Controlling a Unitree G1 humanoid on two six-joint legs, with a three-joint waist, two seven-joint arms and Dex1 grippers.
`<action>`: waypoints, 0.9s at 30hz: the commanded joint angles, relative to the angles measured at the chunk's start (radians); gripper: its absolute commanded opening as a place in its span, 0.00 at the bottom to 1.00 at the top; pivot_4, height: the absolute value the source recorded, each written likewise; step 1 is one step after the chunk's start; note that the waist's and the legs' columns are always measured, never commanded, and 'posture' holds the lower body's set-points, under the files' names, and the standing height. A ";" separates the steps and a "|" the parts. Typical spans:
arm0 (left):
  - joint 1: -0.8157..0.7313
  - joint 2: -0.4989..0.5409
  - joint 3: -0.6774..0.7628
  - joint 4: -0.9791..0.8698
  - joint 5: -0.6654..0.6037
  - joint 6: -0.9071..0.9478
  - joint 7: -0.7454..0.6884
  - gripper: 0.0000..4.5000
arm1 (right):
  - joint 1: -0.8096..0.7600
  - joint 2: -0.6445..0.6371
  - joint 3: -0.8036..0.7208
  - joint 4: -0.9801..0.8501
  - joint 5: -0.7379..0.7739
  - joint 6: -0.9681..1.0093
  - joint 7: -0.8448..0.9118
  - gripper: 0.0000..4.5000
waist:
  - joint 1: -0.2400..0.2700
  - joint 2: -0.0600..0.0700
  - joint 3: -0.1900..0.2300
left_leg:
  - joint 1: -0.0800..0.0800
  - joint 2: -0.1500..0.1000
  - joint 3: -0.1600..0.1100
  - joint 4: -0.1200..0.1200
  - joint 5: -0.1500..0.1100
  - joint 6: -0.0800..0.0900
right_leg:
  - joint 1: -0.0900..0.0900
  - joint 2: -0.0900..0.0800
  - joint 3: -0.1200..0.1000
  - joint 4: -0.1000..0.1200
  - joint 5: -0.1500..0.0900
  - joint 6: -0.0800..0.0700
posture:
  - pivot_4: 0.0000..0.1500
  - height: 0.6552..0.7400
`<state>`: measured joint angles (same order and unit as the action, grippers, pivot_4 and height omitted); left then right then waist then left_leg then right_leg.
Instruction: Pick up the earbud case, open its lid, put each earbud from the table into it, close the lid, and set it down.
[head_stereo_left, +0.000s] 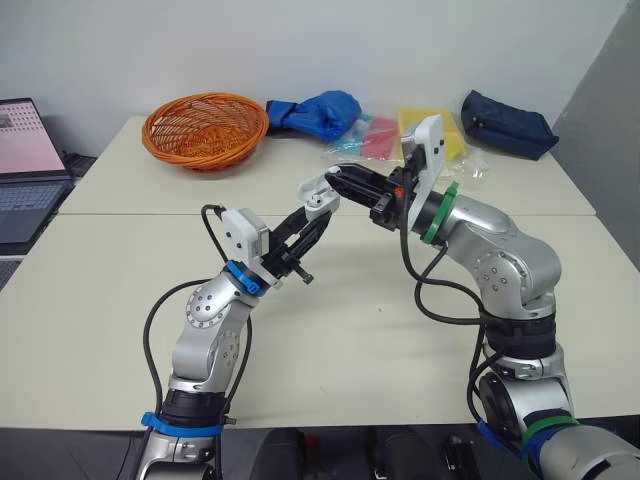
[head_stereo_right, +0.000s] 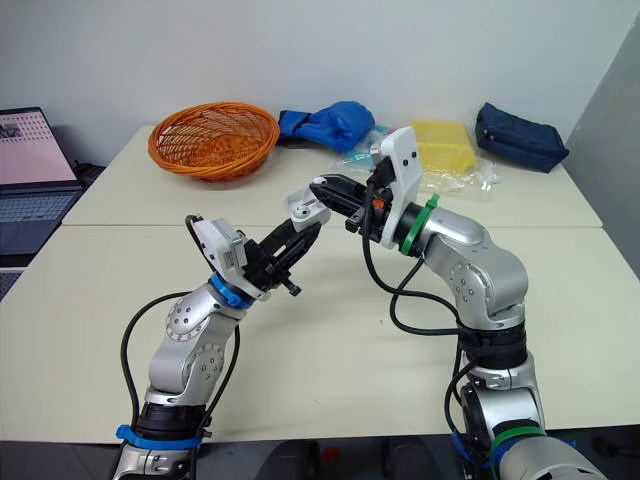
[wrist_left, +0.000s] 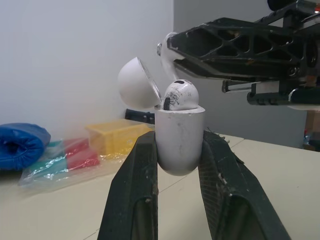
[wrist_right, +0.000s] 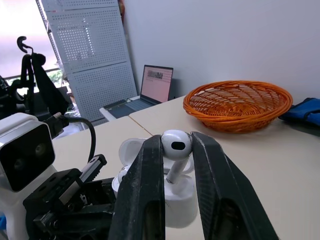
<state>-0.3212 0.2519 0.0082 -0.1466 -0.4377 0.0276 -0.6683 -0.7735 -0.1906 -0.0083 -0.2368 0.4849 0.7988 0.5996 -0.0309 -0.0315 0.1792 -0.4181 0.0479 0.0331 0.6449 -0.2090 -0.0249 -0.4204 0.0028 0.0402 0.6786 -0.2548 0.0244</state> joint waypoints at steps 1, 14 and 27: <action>-0.016 -0.004 0.003 -0.026 -0.016 0.004 -0.004 0.16 | 0.003 -0.012 0.022 -0.016 -0.005 -0.052 0.008 0.09 | 0.000 0.000 0.000 | 0.000 0.000 0.000 0.000 0.000 0.000 | 0.000 0.000 0.000 0.000 0.000 0.000 | 1.00 1.00; -0.004 -0.013 0.001 -0.050 -0.015 0.013 -0.004 0.16 | 0.043 -0.094 0.116 -0.004 -0.064 -0.170 0.054 0.09 | 0.000 0.000 0.000 | 0.000 0.000 0.000 0.000 0.000 0.000 | 0.000 0.000 0.000 0.000 0.000 0.000 | 1.00 1.00; 0.004 -0.024 0.000 -0.049 -0.006 0.003 0.000 0.16 | 0.011 -0.102 -0.068 0.000 0.167 -0.043 0.078 0.54 | 0.000 0.000 0.000 | 0.000 0.000 0.000 0.000 0.000 0.000 | 0.000 0.000 0.000 -0.001 0.000 0.000 | 1.00 1.00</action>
<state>-0.3121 0.2316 0.0060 -0.1515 -0.4383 0.0552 -0.6677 -0.7368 -0.2735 -0.0008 -0.2150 0.5599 0.7201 0.6544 -0.0306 -0.0317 0.1794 -0.4184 0.0480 0.0332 0.6446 -0.2090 -0.0249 -0.4204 0.0024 0.0403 0.6779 -0.2550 0.0244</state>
